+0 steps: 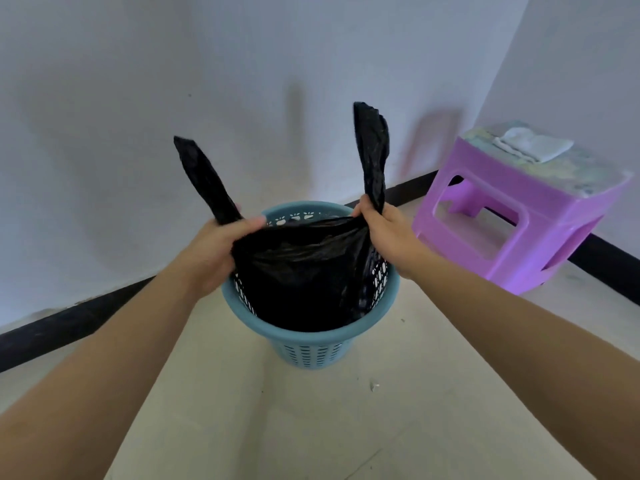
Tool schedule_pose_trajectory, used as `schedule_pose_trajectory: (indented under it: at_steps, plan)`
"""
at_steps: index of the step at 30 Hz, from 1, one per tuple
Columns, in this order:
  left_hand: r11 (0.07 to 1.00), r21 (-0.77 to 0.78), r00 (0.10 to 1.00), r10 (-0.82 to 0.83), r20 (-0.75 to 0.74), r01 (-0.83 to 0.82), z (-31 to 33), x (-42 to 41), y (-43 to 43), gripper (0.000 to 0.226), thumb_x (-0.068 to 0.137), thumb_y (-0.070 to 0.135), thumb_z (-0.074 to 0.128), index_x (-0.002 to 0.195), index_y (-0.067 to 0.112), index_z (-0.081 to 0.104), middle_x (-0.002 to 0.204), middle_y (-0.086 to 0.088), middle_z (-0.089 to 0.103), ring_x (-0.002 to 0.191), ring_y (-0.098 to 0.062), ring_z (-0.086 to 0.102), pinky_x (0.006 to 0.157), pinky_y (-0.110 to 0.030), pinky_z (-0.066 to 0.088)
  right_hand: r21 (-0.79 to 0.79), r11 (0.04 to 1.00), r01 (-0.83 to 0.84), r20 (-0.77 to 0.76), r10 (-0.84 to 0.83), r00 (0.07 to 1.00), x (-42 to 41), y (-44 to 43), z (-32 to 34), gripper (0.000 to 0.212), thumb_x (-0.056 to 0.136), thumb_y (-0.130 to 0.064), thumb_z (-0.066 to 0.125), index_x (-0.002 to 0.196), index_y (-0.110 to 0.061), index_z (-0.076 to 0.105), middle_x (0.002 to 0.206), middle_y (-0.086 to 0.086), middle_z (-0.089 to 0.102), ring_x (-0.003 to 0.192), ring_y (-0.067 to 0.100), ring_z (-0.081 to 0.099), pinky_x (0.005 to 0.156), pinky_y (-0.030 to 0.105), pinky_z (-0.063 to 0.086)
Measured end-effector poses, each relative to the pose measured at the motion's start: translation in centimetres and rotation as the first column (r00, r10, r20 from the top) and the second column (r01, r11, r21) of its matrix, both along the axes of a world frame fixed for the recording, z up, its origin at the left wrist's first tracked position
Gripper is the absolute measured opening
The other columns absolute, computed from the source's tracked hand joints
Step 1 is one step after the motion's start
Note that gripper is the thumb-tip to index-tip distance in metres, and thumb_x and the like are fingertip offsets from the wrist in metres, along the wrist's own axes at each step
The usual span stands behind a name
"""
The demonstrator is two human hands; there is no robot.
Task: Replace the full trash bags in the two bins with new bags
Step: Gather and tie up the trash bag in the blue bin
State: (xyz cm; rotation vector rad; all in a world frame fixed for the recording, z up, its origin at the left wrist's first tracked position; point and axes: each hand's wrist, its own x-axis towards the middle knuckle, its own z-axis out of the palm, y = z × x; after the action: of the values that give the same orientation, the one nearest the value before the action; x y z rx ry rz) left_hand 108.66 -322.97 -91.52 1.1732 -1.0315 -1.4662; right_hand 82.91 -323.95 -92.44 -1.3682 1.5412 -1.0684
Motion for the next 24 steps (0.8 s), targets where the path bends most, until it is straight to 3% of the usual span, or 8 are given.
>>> schedule_pose_trajectory:
  at_steps: [2,4,7,9,11,14,19,24]
  plan:
    - [0.996,0.048,0.968,-0.081,0.237,0.072,-1.9,-0.4,0.6,0.021,0.095,0.039,0.059,0.113,0.028,0.063,0.117,0.000,0.067,0.101,-0.009,0.066,0.091,-0.025,0.051,-0.028,0.998,0.051,0.049,-0.049,0.998,1.2,0.0,-0.4,0.040,0.104,-0.047,0.041,0.084,-0.024,0.067,0.095,0.008,0.069,0.088,0.019,0.063,0.074,0.022,0.044]
    - [0.999,-0.004,0.955,0.042,0.293,-0.042,-2.3,-0.9,0.3,0.032,0.095,0.055,0.050,0.108,0.035,0.071,0.117,0.000,0.067,0.106,-0.015,0.065,0.095,-0.033,0.050,-0.022,0.995,0.092,0.149,-0.088,0.985,2.3,-0.3,-0.5,0.041,0.103,-0.048,0.042,0.087,-0.020,0.068,0.100,0.002,0.072,0.097,0.020,0.065,0.084,0.027,0.049]
    - [0.975,-0.011,0.961,0.217,-0.168,-0.222,-0.2,-1.5,-1.2,0.045,0.103,0.044,0.040,0.085,0.014,0.067,0.101,-0.002,0.073,0.097,-0.016,0.070,0.085,-0.030,0.053,0.048,0.989,0.138,0.397,-0.146,0.906,3.4,-0.9,-0.3,0.035,0.101,-0.046,0.048,0.078,-0.022,0.060,0.069,-0.006,0.055,0.074,0.015,0.054,0.081,0.036,0.045]
    - [0.984,0.066,0.826,0.174,-0.536,-0.165,0.9,-2.1,-1.8,0.045,0.104,0.042,0.036,0.071,0.015,0.050,0.075,-0.002,0.068,0.077,-0.020,0.071,0.093,-0.037,0.050,0.081,0.987,0.142,0.398,-0.163,0.903,3.9,-0.9,-0.4,0.034,0.099,-0.041,0.051,0.070,-0.024,0.055,0.062,-0.007,0.044,0.065,0.013,0.043,0.073,0.032,0.035]
    - [0.984,0.150,0.722,0.169,-0.670,-0.091,0.9,-3.0,-1.9,0.047,0.103,0.044,0.038,0.064,0.018,0.039,0.054,0.003,0.042,0.045,-0.015,0.048,0.088,-0.037,0.053,0.097,0.987,0.124,0.273,-0.147,0.951,4.1,-0.6,-1.0,0.033,0.097,-0.037,0.050,0.067,-0.024,0.050,0.061,-0.006,0.042,0.065,0.015,0.038,0.069,0.033,0.031]
    - [0.969,0.247,0.753,0.173,-0.635,-0.015,0.2,-3.5,-1.8,0.047,0.099,0.047,0.048,0.061,0.020,0.036,0.055,0.006,0.021,0.041,-0.010,0.020,0.047,-0.022,0.043,0.109,0.991,0.079,0.092,-0.089,0.992,3.7,0.3,-1.4,0.031,0.101,-0.039,0.043,0.077,-0.021,0.046,0.069,-0.001,0.041,0.066,0.016,0.038,0.064,0.034,0.029]
    - [0.934,0.249,0.882,-0.119,-0.455,0.254,-0.5,-2.1,-0.9,0.021,0.090,0.031,0.038,0.083,0.012,0.044,0.072,0.000,0.027,0.059,-0.013,0.021,0.058,-0.027,0.036,-0.096,0.989,-0.115,-0.273,0.084,0.958,2.0,0.5,-2.5,0.041,0.105,-0.037,0.039,0.069,-0.020,0.033,0.057,-0.007,0.037,0.055,0.013,0.032,0.057,0.033,0.027]
    - [0.949,0.278,0.955,-0.064,-0.288,0.148,-0.9,-2.2,-0.7,0.026,0.104,0.015,0.033,0.087,0.008,0.051,0.064,-0.001,0.043,0.046,-0.009,0.033,0.043,-0.021,0.040,-0.165,0.879,-0.447,-0.602,0.269,0.752,3.3,0.7,-1.4,0.033,0.104,-0.032,0.040,0.071,-0.027,0.039,0.057,-0.008,0.048,0.053,0.014,0.043,0.056,0.033,0.035]
